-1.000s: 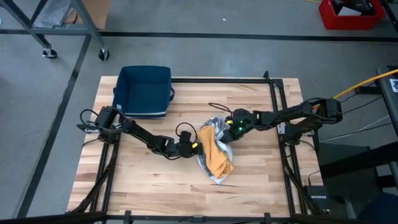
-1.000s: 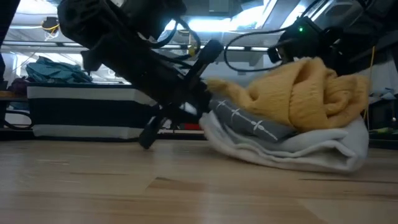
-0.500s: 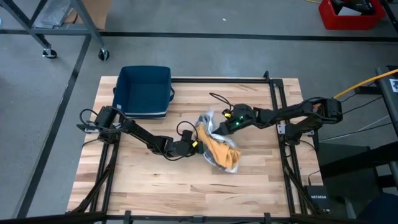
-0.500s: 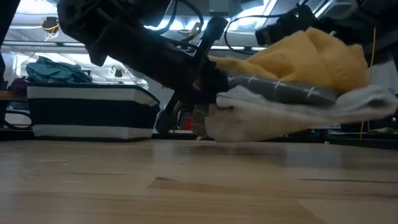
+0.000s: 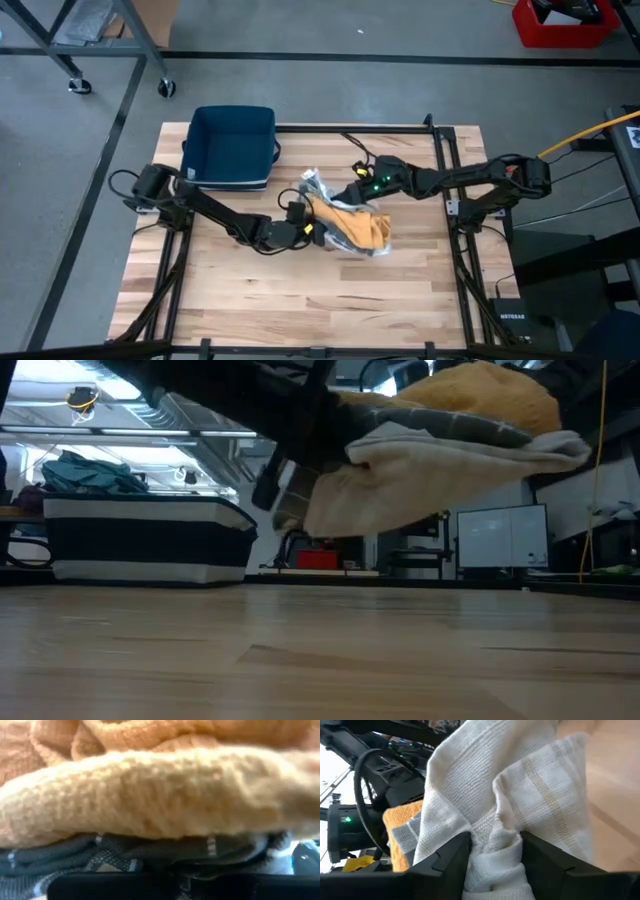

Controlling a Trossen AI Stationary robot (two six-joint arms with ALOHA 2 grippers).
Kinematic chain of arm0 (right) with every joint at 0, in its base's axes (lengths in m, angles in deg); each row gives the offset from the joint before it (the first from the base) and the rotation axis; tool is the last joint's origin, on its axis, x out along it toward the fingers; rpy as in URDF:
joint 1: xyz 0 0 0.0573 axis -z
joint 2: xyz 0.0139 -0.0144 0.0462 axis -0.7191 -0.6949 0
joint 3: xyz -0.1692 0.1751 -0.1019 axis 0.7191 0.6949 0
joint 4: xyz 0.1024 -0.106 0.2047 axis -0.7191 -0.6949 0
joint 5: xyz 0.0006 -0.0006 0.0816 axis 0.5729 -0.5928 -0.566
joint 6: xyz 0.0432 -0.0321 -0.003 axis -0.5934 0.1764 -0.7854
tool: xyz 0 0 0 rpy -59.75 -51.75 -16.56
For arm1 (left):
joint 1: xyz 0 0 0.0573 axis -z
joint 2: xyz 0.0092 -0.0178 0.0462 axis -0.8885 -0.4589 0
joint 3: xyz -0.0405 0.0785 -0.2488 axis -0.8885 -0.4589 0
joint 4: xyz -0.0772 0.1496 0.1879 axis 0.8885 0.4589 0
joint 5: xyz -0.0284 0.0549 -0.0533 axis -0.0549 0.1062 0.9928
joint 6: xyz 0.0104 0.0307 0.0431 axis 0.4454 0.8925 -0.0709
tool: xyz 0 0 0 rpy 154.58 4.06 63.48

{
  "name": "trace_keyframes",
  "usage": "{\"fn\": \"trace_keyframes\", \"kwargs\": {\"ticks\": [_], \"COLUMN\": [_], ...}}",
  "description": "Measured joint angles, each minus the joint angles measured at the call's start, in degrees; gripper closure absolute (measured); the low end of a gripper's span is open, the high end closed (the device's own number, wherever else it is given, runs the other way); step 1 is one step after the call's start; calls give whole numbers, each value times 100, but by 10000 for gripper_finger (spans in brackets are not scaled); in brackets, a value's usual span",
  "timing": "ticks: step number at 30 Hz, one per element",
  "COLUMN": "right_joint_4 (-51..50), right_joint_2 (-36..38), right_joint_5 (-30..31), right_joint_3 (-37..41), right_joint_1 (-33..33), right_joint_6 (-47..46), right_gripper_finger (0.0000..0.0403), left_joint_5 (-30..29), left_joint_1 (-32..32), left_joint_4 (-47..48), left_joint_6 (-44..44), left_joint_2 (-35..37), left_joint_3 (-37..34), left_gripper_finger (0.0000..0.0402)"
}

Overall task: Fold towel
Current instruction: Put the stacked folded towels into the laundry organizer

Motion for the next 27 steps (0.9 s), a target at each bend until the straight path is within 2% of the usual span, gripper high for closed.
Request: {"fn": "trace_keyframes", "kwargs": {"ticks": [11,15,27], "right_joint_4": [27,-10,-58], "right_joint_2": [-241,-589,-2164], "right_joint_5": [192,164,-645], "right_joint_3": [-915,-1433,-3654], "right_joint_1": [0,40,551], "right_joint_6": [446,622,636], "right_gripper_finger": [226,226,226], "left_joint_5": [-803,-1072,-2142], "left_joint_1": [-21,-21,-90], "left_joint_4": [572,1379,3878], "left_joint_6": [878,812,178], "left_joint_2": [820,1204,2571], "left_joint_3": [1,1,24], "left_gripper_finger": [400,400,398]}}
